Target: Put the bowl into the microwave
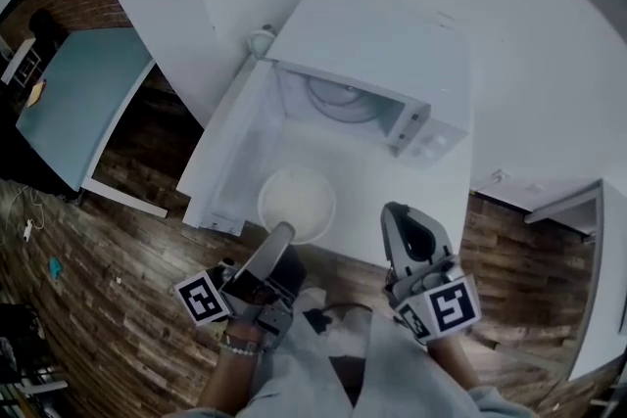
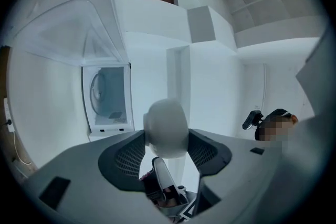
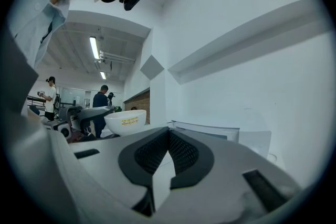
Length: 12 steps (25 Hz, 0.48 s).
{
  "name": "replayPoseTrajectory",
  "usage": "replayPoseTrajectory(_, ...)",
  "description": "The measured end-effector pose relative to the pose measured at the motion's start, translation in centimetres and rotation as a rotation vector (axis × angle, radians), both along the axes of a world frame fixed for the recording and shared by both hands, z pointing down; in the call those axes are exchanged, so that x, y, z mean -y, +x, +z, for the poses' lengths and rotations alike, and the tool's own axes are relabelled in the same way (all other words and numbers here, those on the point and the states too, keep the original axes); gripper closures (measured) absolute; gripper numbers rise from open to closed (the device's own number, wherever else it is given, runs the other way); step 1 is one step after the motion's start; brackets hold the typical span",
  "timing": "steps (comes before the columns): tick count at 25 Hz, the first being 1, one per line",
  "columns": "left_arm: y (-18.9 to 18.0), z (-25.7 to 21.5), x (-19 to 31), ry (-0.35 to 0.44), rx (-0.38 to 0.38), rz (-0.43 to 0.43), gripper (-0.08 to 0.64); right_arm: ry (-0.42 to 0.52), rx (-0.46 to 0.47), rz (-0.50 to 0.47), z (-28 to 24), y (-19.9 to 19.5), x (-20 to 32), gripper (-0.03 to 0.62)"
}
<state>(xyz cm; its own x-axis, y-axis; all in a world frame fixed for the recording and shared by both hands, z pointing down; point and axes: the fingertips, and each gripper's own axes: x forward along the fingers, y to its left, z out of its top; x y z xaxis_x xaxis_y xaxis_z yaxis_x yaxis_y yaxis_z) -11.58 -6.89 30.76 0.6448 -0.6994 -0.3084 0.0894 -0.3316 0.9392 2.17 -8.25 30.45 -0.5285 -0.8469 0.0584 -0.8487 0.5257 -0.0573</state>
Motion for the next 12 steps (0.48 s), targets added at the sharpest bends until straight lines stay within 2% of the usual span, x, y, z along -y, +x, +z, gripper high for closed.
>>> replayPoseTrajectory(12, -1.8, 1.8, 4.1, -0.020, 0.008, 0.149, 0.316, 0.008, 0.005, 0.154, 0.8, -2.8, 2.3, 0.588)
